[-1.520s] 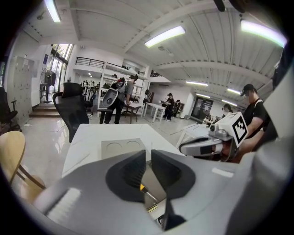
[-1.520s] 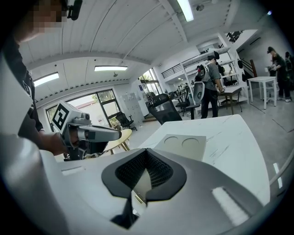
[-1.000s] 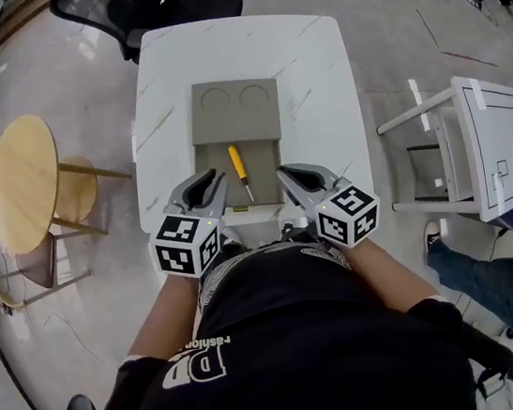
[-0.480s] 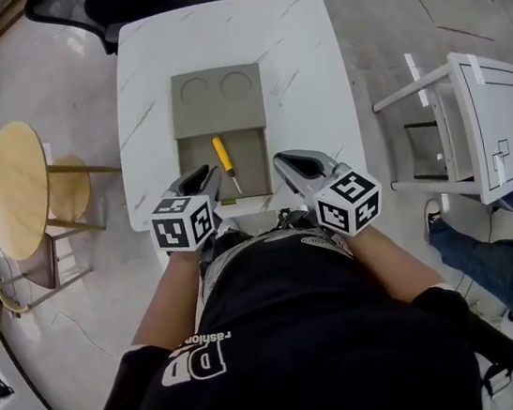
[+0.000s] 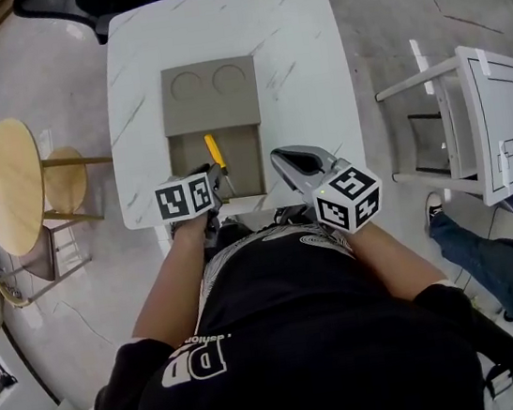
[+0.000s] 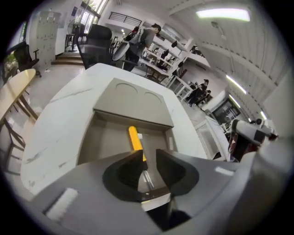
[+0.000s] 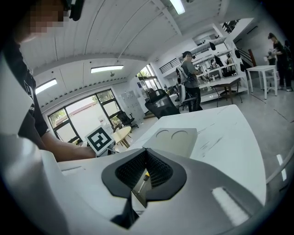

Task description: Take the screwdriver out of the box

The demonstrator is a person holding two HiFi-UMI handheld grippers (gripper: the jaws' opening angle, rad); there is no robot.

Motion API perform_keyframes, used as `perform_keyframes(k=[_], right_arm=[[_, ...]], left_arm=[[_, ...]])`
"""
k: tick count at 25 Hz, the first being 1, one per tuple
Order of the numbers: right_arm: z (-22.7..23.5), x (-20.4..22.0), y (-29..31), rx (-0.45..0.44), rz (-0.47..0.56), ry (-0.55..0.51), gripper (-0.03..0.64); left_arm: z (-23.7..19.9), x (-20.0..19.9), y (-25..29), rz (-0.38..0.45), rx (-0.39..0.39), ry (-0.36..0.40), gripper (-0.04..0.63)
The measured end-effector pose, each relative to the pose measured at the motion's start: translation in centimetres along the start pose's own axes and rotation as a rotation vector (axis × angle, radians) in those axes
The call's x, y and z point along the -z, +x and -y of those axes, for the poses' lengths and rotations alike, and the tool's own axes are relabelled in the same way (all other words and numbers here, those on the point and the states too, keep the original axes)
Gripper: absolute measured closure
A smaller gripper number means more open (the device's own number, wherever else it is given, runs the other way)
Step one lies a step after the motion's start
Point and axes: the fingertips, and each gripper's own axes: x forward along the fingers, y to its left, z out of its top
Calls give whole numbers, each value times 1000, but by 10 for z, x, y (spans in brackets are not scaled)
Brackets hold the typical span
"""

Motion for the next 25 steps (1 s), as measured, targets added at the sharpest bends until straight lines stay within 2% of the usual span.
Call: perform_keyframes(k=[3,13,20,25], right_arm=[[4,3,3,-14,-11,8,615],[18,5,5,-32,-23,30,615],[25,6,3,-34,-37,29,615],[28,6,2,-31,-42,29,615]], left_arm=[[-6,5,12,-31,-22,-37,462],[-15,16,39,-132,-107,-11,449],[-19,18,50,-174,-135,-25,449],[-19,21,56,-198,-114,-81,449]])
